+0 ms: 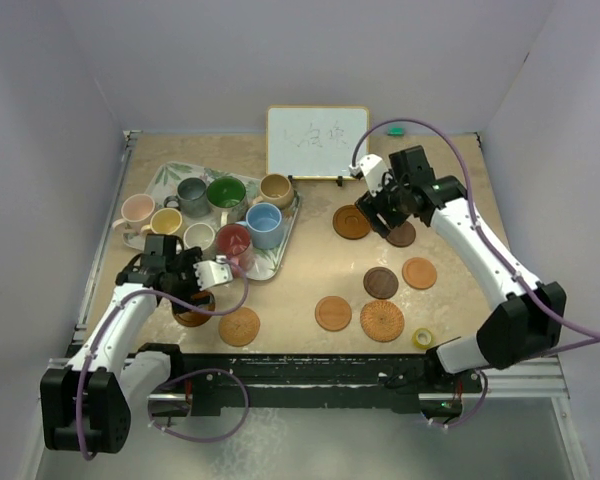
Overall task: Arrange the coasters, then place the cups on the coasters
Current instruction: Move the cup to the center of the board.
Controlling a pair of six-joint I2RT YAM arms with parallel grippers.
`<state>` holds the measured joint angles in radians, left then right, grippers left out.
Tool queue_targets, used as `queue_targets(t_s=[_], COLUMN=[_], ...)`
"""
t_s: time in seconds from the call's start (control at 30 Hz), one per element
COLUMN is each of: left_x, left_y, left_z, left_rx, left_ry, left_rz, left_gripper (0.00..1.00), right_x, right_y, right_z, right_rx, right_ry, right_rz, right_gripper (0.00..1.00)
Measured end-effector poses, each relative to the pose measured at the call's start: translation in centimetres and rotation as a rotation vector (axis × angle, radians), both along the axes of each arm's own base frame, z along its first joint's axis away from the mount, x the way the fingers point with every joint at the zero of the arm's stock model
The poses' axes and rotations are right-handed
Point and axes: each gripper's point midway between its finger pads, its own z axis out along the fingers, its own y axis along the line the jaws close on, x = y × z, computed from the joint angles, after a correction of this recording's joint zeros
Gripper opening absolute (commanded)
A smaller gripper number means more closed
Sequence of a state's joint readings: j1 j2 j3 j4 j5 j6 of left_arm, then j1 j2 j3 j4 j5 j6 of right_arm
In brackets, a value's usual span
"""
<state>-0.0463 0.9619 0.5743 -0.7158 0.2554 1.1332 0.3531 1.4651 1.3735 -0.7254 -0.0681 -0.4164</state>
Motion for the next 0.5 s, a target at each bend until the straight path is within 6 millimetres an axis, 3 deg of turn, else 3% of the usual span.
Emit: queue_targets(t_s=[0.2, 0.33, 0.5], left_x=[-0.2, -0.3, 0.2], left_y=[0.4, 0.5, 0.2], left_z=[-2.0, -2.8, -2.7], left_rx=[0.048, 0.075, 0.089], left_ry=[0.007, 0.005, -0.019], left_rz=[-0.06, -0.114, -0.179], left_gripper=[0.86, 0.86, 0.84], right_x=[-2.8, -3.5, -4.0], right_y=[-0.2, -0.1, -0.2], right_z=[0.9, 1.7, 0.8], right_rx=[0.049, 0.08, 0.078], right_ry=[0.003, -0.013, 0.008], right_rz=[-0.004, -0.001, -0.006], right_gripper=[0.71, 0.71, 0.71])
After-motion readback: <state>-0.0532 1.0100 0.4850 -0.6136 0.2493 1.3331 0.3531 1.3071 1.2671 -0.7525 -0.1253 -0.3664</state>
